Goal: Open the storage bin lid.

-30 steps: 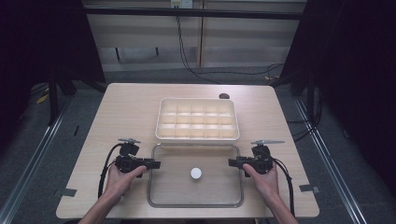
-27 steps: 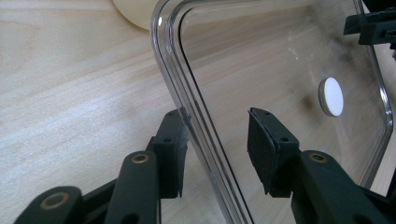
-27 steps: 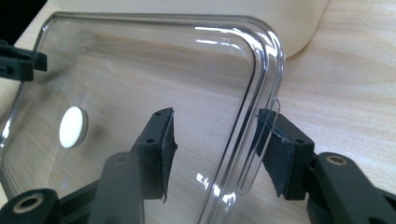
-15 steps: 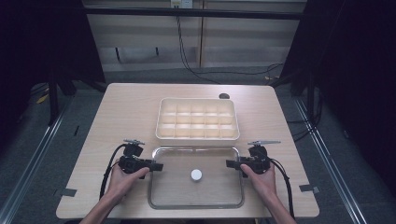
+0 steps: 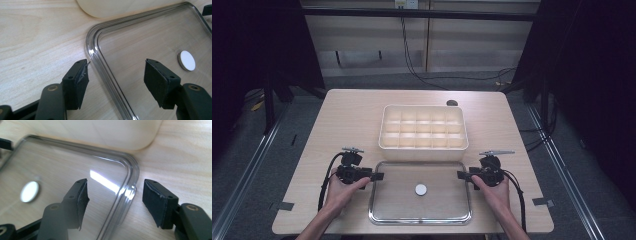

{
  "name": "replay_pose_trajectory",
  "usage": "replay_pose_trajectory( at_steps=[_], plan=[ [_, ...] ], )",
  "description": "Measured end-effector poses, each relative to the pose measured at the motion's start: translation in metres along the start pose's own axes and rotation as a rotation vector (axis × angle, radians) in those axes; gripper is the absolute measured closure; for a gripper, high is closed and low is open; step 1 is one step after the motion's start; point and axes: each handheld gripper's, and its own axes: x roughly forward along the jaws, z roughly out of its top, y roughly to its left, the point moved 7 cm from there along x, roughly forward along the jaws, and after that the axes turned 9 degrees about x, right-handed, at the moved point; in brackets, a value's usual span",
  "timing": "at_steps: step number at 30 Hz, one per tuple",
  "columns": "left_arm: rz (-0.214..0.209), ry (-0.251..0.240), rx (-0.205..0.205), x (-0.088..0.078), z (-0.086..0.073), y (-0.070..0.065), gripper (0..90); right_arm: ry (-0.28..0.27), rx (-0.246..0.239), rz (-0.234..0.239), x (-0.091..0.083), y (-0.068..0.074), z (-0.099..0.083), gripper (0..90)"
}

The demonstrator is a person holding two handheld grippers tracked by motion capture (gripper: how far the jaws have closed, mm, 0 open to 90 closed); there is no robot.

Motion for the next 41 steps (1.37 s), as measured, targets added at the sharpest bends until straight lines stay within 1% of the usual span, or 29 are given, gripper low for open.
replay_pose_trajectory(
  at_steps=[3,4,6,9,10,12,13,14,15,16,17,18,23,24,25,26,27,28,30,32,33,34,35,36,37,38,39,40,41],
  plan=[
    [0.002,-0.007,0.000,-0.002,0.001,0.000,34.8,-0.012,0.002,0.012,-0.002,0.000,0.001,36.8],
    [0.000,-0.013,0.011,-0.005,0.002,0.000,34.4,-0.021,0.005,0.034,-0.005,0.000,0.003,36.5],
    [-0.009,-0.028,0.037,-0.011,0.006,-0.002,34.2,-0.036,-0.001,0.042,-0.009,0.000,0.007,36.4],
    [-0.004,-0.016,0.047,-0.013,0.007,-0.001,34.1,-0.045,-0.011,0.052,-0.013,0.000,0.012,36.0],
    [0.005,-0.027,0.055,-0.019,0.009,-0.001,33.7,-0.069,-0.021,0.069,-0.020,0.000,0.018,36.0],
    [0.007,-0.058,0.061,-0.027,0.013,-0.001,32.6,-0.087,-0.028,0.067,-0.027,-0.001,0.023,35.6],
    [0.007,-0.058,0.061,-0.027,0.013,-0.001,32.3,-0.087,-0.028,0.067,-0.027,-0.001,0.023,35.6],
    [0.018,-0.089,0.082,-0.035,0.015,-0.001,32.2,-0.114,-0.034,0.076,-0.034,-0.001,0.026,35.1],
    [0.018,-0.089,0.082,-0.035,0.015,-0.001,32.0,-0.114,-0.034,0.076,-0.034,-0.001,0.026,35.1],
    [0.024,-0.109,0.085,-0.043,0.014,-0.001,31.7,-0.135,-0.044,0.074,-0.042,-0.001,0.026,34.8],
    [0.024,-0.109,0.085,-0.043,0.014,-0.001,30.5,-0.135,-0.044,0.074,-0.042,-0.001,0.026,34.8],
    [0.039,-0.131,0.090,-0.049,0.011,-0.001,29.0,-0.153,-0.044,0.074,-0.049,-0.001,0.025,34.5],
    [0.055,-0.128,0.118,-0.056,0.002,-0.002,29.1,-0.176,-0.063,0.063,-0.061,-0.001,0.021,33.9],
    [0.059,-0.128,0.116,-0.059,-0.003,-0.002,29.1,-0.185,-0.076,0.065,-0.066,0.000,0.017,33.9],
    [0.059,-0.128,0.116,-0.059,-0.003,-0.002,29.1,-0.185,-0.076,0.065,-0.066,0.000,0.017,33.9],
    [0.065,-0.144,0.115,-0.064,-0.009,-0.001,29.1,-0.192,-0.076,0.058,-0.071,0.000,0.012,33.1],
    [0.065,-0.144,0.115,-0.064,-0.009,-0.001,29.2,-0.192,-0.076,0.058,-0.071,0.000,0.012,33.1],
    [0.068,-0.146,0.115,-0.066,-0.012,0.000,29.2,-0.199,-0.074,0.060,-0.076,0.000,0.007,33.1],
    [0.070,-0.153,0.110,-0.068,-0.018,0.000,29.2,-0.206,-0.075,0.060,-0.078,-0.002,0.005,33.0],
    [0.064,-0.137,0.111,-0.070,-0.029,0.000,29.5,-0.215,-0.061,0.048,-0.085,-0.007,-0.004,32.5],
    [0.064,-0.137,0.111,-0.070,-0.029,0.000,29.6,-0.215,-0.061,0.048,-0.085,-0.007,-0.004,32.5],
    [0.067,-0.157,0.099,-0.073,-0.037,0.002,29.8,-0.223,-0.055,0.037,-0.089,-0.011,-0.010,32.5],
    [0.067,-0.157,0.099,-0.073,-0.037,0.002,29.9,-0.223,-0.055,0.037,-0.089,-0.011,-0.010,32.5],
    [0.081,-0.170,0.081,-0.074,-0.042,0.004,30.0,-0.230,-0.037,0.039,-0.090,-0.016,-0.014,32.4],
    [0.081,-0.170,0.081,-0.074,-0.042,0.004,30.0,-0.227,-0.035,0.027,-0.090,-0.018,-0.015,32.4],
    [0.078,-0.187,0.085,-0.077,-0.041,0.005,30.0,-0.225,-0.037,0.016,-0.089,-0.020,-0.017,32.3],
    [0.078,-0.187,0.085,-0.077,-0.041,0.005,30.1,-0.225,-0.037,0.016,-0.089,-0.020,-0.017,32.3],
    [0.084,-0.211,0.068,-0.080,-0.039,0.008,30.2,-0.220,-0.038,0.013,-0.087,-0.023,-0.018,32.1],
    [0.084,-0.211,0.068,-0.080,-0.039,0.008,30.1,-0.220,-0.038,0.013,-0.087,-0.023,-0.018,32.1]
  ],
)
